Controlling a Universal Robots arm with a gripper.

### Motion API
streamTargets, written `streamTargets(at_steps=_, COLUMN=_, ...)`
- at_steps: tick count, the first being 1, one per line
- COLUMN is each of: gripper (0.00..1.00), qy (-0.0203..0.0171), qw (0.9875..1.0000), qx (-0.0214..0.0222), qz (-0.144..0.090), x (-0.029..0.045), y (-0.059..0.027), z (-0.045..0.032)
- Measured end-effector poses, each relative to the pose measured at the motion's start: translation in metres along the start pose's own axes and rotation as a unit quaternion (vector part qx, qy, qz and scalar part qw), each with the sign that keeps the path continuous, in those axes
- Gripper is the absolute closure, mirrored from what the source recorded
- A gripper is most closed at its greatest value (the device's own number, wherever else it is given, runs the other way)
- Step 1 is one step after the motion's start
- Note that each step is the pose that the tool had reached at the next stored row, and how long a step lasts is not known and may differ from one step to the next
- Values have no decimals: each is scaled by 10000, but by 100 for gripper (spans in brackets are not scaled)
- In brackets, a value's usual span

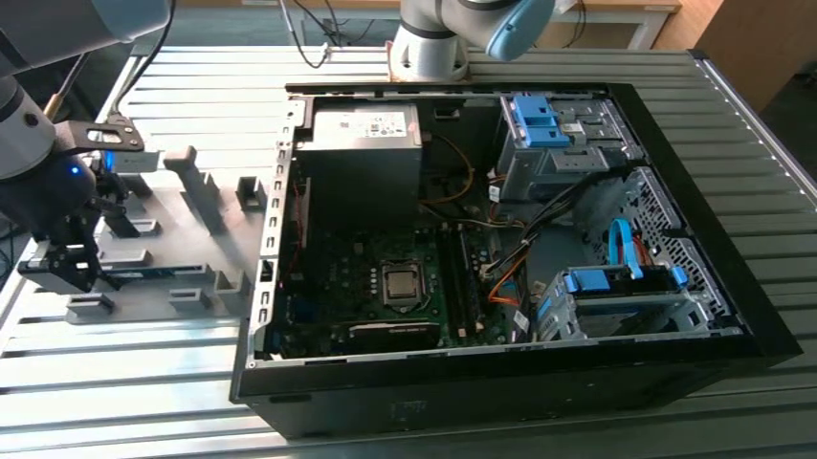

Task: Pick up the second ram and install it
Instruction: 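Pick up the second ram and move it above second insertion slot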

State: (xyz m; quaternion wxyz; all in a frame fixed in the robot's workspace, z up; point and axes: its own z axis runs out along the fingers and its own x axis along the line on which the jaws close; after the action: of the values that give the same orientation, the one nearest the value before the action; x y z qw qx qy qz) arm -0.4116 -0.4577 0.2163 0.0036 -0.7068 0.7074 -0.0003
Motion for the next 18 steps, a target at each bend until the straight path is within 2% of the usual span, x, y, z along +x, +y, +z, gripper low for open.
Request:
streamTargets(at_steps=1, gripper=24, qy=0, qw=10000, qx=0, qz=0, x=0, y=0, z=0)
streamTargets(at_steps=4, gripper=25, qy=0, qw=10000, qx=0, qz=0, x=0, y=0, z=0)
streamTargets(at_steps=6, gripper=38, qy=0, qw=10000, qx=0, qz=0, x=0, y=0, z=1)
streamTargets(at_steps=10, gripper=40, qy=0, qw=10000, qx=0, qz=0, x=0, y=0, z=1)
streamTargets(at_steps=11, gripper=46, qy=0, qw=10000, qx=0, qz=0, x=0, y=0, z=1)
streamTargets(at_steps=16, gripper=48, qy=0, qw=10000, qx=0, qz=0, x=0, y=0, z=1)
streamTargets(at_steps=17, gripper=55, qy=0, qw=10000, qx=0, qz=0, x=0, y=0, z=2)
streamTargets(at_steps=18, gripper=55, qy=0, qw=10000, qx=0, qz=1, x=0, y=0, z=2)
